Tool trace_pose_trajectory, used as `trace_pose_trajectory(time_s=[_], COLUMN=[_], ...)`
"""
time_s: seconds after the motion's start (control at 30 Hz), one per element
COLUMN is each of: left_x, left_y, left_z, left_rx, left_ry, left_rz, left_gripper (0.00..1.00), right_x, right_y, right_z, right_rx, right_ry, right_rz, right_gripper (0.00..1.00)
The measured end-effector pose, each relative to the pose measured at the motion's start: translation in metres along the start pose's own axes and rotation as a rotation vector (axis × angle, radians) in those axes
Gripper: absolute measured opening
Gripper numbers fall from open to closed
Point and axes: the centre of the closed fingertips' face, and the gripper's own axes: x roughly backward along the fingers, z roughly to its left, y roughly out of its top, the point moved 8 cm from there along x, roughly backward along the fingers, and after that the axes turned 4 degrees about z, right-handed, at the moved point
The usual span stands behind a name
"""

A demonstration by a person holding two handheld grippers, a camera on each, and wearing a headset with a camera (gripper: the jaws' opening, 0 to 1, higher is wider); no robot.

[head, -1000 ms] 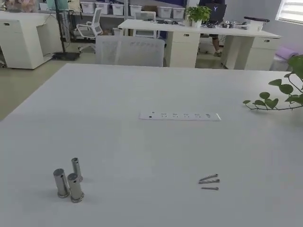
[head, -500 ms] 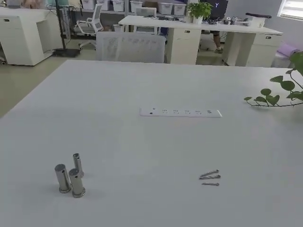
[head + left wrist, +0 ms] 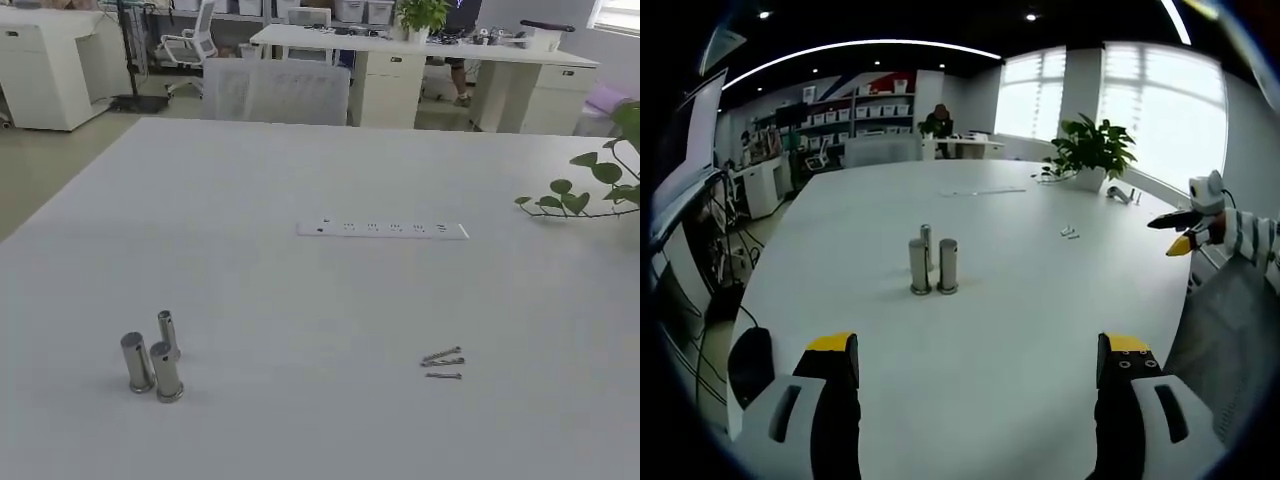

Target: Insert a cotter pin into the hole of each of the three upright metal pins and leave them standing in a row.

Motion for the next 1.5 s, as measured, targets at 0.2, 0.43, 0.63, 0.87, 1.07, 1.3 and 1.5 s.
trace_pose_trajectory(time_s=[0.2, 0.43, 0.63, 0.87, 1.07, 1.3, 1.5], left_x=[0.0, 0.001, -0.003, -0.011, -0.02, -0.034, -0.045], left_y=[-0.003, -0.008, -0.006, 0.006, 0.015, 0.018, 0.023], left_z=[0.003, 0.008, 0.013, 0.022, 0.031, 0.044, 0.053], left_rx=[-0.002, 0.001, 0.008, 0.001, -0.026, -0.03, -0.003], left_ry=[0.005, 0.018, 0.027, 0.025, 0.025, 0.013, -0.005], left_rz=[0.01, 0.032, 0.023, -0.006, -0.011, 0.0, -0.008], left_gripper=[0.99, 0.99, 0.99, 0.96, 0.95, 0.9, 0.83], right_x=[0.0, -0.002, -0.002, -0.004, -0.005, -0.005, -0.006], right_y=[0.0, 0.0, 0.0, 0.0, 0.0, 0.001, -0.001], right_z=[0.001, 0.002, 0.001, 0.001, 0.003, 0.003, 0.004], right_rx=[0.0, 0.0, -0.003, -0.007, -0.005, -0.003, -0.001], right_ry=[0.003, 0.002, -0.004, -0.003, -0.004, -0.003, -0.002], right_rz=[-0.002, 0.005, 0.006, 0.011, 0.015, 0.022, 0.04], right_gripper=[1.0, 1.0, 1.0, 1.0, 1.0, 1.0, 1.0])
